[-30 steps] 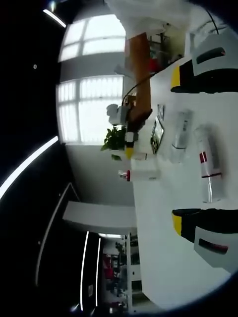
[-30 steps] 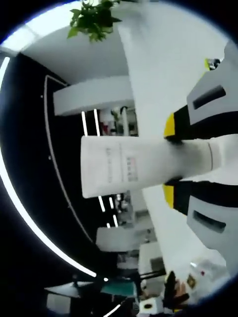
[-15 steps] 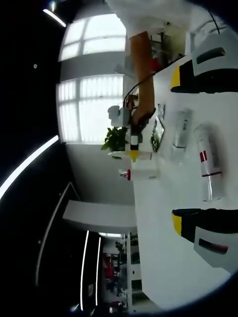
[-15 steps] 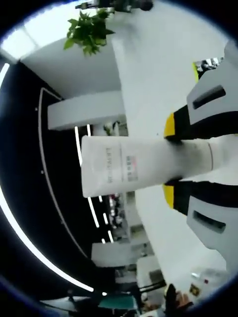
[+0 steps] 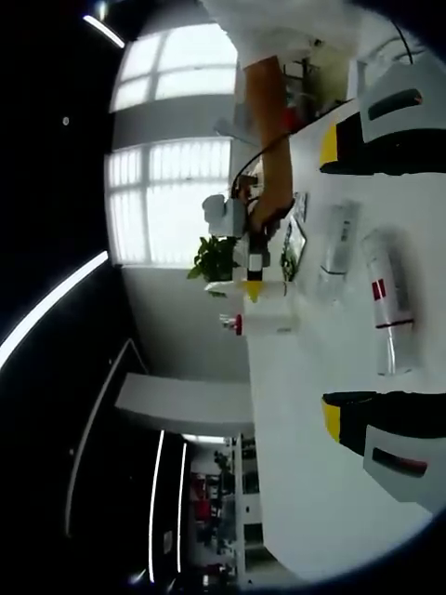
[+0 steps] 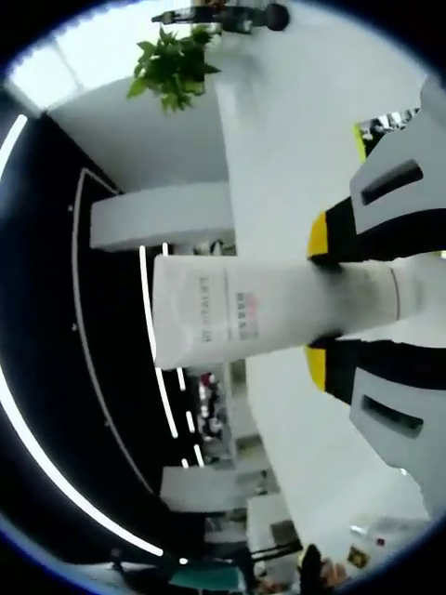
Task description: Arrange the skincare products in the storage area until every visible bottle or jar stands upright without overlapping.
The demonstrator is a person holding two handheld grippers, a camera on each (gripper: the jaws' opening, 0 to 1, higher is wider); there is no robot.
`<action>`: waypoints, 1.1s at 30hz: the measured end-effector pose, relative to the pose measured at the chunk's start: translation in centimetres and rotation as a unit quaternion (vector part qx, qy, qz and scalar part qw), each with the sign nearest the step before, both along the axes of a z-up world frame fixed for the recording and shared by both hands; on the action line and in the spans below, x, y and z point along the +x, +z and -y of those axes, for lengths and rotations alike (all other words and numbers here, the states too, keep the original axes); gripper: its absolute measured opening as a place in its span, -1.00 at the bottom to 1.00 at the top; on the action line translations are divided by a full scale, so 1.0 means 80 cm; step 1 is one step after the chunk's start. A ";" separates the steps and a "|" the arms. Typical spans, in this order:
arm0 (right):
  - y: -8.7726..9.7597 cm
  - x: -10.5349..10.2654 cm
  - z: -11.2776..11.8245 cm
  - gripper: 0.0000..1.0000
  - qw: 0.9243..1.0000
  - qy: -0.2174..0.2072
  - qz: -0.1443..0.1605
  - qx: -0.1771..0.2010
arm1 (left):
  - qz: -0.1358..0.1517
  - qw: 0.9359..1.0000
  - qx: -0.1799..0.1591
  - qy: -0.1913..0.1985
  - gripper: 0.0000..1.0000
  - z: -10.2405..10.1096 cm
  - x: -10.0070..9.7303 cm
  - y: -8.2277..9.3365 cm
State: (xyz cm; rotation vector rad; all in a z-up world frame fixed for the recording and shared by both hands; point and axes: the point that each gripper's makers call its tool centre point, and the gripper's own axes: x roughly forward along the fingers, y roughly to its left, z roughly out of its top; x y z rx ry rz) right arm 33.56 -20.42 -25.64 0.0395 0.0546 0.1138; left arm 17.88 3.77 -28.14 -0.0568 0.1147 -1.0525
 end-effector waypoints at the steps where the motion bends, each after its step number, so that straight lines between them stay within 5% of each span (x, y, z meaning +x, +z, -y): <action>1: -0.001 0.000 0.000 -0.40 1.000 -0.003 -0.001 0.003 | 0.000 1.000 0.000 0.000 0.99 0.000 0.000 0.000; 26: -0.003 -0.008 -0.002 -0.37 0.996 -0.066 -0.012 -0.066 | -0.002 1.000 -0.001 0.001 0.99 -0.001 -0.001 -0.001; 33: -0.004 -0.003 0.002 -0.35 0.997 -0.055 -0.013 -0.054 | -0.001 1.000 -0.004 0.001 0.99 -0.002 0.000 0.001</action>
